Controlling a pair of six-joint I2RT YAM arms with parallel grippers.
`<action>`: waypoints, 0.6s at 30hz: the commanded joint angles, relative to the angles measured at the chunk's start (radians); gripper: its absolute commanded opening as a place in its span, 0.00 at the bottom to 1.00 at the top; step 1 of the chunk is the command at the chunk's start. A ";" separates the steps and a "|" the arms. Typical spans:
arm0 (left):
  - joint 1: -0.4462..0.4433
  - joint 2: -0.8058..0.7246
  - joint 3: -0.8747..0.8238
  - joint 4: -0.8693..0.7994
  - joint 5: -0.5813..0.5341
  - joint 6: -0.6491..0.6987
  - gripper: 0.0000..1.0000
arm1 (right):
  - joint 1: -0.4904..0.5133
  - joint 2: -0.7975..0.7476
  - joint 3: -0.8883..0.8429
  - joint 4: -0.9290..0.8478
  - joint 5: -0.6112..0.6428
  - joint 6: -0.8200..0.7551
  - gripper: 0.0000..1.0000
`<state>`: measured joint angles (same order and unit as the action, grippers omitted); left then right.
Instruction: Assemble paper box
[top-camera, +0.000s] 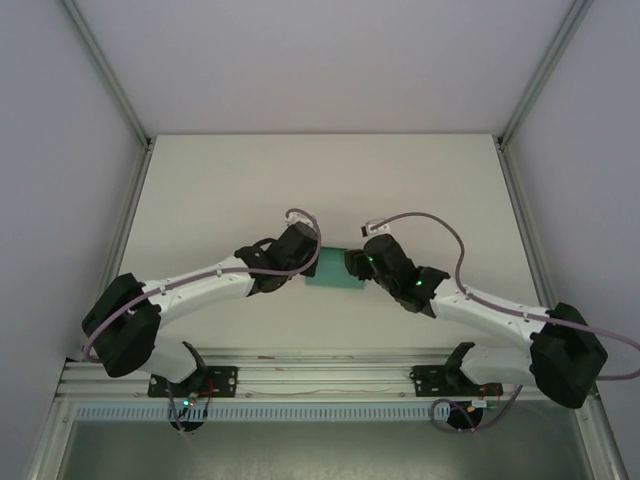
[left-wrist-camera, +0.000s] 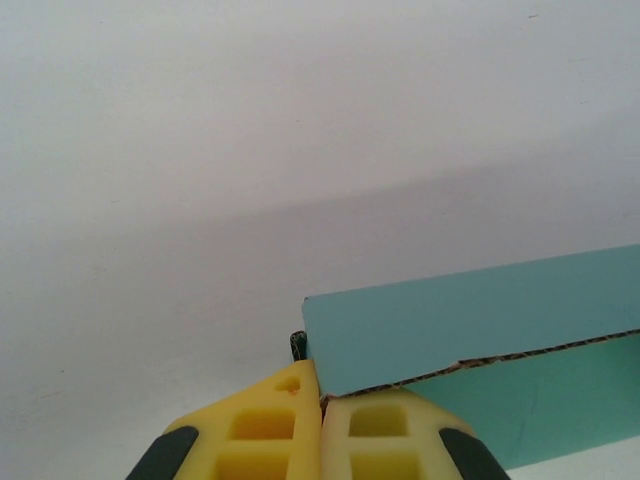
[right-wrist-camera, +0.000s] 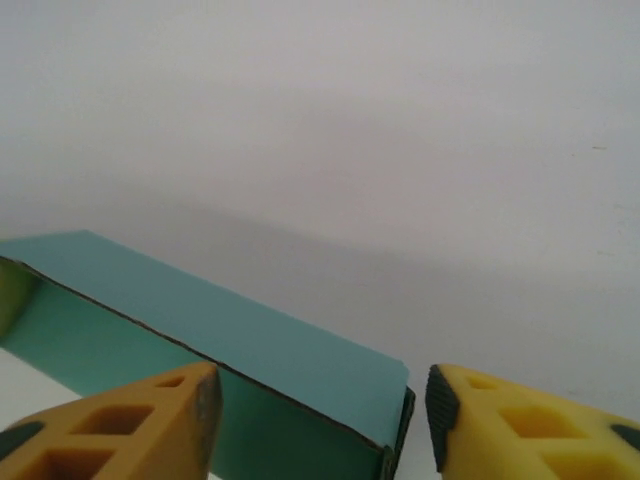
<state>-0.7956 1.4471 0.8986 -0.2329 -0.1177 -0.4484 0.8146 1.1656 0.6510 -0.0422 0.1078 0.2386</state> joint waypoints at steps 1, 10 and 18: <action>-0.017 0.023 -0.068 -0.154 0.047 -0.022 0.00 | 0.001 -0.058 0.038 -0.036 0.035 0.066 0.63; -0.034 -0.010 -0.085 -0.123 0.025 -0.024 0.00 | -0.057 -0.018 0.086 -0.165 0.126 0.236 0.56; -0.051 -0.038 -0.107 -0.088 0.034 -0.012 0.00 | -0.061 0.011 -0.053 -0.069 0.025 0.196 0.53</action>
<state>-0.8276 1.3983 0.8455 -0.2035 -0.1394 -0.4484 0.7563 1.1538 0.6540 -0.1406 0.1677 0.4450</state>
